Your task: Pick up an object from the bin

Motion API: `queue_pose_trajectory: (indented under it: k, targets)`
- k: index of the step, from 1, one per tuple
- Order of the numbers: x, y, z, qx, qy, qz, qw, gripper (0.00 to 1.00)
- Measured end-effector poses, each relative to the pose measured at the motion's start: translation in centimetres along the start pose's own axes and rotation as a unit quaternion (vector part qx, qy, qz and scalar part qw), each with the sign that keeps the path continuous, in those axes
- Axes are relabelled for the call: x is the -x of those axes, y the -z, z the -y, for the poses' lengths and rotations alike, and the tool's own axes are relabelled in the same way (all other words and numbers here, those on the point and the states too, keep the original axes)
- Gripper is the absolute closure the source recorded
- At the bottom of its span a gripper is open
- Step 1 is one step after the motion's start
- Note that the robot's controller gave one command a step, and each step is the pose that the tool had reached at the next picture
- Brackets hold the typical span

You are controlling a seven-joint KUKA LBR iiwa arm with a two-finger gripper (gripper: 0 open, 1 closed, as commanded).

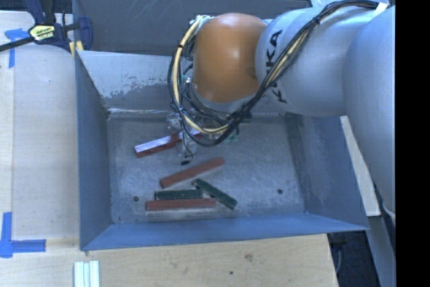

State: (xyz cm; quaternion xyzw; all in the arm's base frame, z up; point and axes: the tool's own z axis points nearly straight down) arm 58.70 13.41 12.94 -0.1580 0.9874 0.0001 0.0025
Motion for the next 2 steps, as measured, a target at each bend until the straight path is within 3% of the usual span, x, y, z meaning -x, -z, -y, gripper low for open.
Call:
queue_pose_trajectory:
  k: [2]
  targets:
    - [0.0,1.56,0.01,0.0,-0.001,-0.0008,1.0,1.0]
